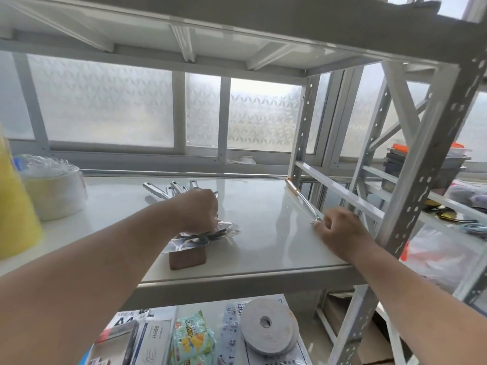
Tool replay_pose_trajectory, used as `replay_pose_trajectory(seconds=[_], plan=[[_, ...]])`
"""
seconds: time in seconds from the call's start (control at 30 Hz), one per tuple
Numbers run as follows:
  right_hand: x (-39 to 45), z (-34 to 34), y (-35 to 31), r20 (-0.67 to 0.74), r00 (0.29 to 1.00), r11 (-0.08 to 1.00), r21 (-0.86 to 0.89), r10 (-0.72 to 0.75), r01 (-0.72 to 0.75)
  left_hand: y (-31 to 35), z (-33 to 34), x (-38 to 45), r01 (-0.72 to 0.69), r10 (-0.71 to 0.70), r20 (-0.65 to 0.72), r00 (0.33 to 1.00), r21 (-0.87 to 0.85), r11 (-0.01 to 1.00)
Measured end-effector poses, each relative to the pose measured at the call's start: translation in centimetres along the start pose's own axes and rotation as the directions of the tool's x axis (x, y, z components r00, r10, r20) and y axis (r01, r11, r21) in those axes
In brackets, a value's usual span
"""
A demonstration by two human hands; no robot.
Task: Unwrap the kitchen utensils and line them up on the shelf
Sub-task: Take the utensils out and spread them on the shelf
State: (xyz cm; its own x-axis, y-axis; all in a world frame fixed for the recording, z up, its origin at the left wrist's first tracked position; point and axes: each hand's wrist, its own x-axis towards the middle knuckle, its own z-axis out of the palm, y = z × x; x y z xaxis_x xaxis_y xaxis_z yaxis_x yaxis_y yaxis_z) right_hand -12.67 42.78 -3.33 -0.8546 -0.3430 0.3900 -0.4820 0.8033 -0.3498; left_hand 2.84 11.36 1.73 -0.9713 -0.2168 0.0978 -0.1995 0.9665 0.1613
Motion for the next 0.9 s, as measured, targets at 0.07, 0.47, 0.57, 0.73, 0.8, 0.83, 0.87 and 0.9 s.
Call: replay_pose_trajectory(seconds=[0.07,0.47,0.57,0.73,0.8,0.83,0.87,0.9], plan=[[-0.2,-0.1,-0.1,0.01,1.0,1.0,-0.001,0.009,-0.009,-0.3,0.0,0.1,0.029,-0.027,-0.034,0.999,0.038,0.999],[-0.9,-0.4,-2.4,-0.24,0.922,0.953,-0.097,-0.303,0.288,3.1,0.1,2.1,-0.154,0.13,-0.38,0.916,-0.034,0.987],[-1.5,-0.5,-3.4,-0.289,0.909,0.953,-0.052,-0.3,0.298,7.2,0.6,3.1,-0.194,0.201,-0.354,0.914,0.053,0.979],[-2.6,0.0,-2.8,-0.26,0.949,0.984,-0.05,-0.177,0.169,11.7,4.1,4.9,-0.185,0.197,-0.239,0.951,0.072,0.98],[-2.7,0.6,-1.7,-0.176,0.982,0.996,-0.074,-0.068,0.056,12.7,5.6,5.3,-0.174,0.173,-0.191,0.966,0.014,0.985],[-2.8,0.9,-1.1,-0.137,0.99,0.998,-0.061,-0.012,0.004,13.1,6.3,5.4,-0.17,0.163,-0.177,0.971,-0.027,0.985],[-2.7,1.1,-0.7,-0.112,0.993,0.999,-0.036,0.031,-0.035,13.4,6.8,5.6,-0.169,0.156,-0.172,0.973,-0.069,0.983],[-2.6,1.3,-0.4,-0.107,0.993,0.999,-0.011,0.05,-0.051,13.6,7.3,5.9,-0.167,0.147,-0.173,0.974,-0.113,0.979]])
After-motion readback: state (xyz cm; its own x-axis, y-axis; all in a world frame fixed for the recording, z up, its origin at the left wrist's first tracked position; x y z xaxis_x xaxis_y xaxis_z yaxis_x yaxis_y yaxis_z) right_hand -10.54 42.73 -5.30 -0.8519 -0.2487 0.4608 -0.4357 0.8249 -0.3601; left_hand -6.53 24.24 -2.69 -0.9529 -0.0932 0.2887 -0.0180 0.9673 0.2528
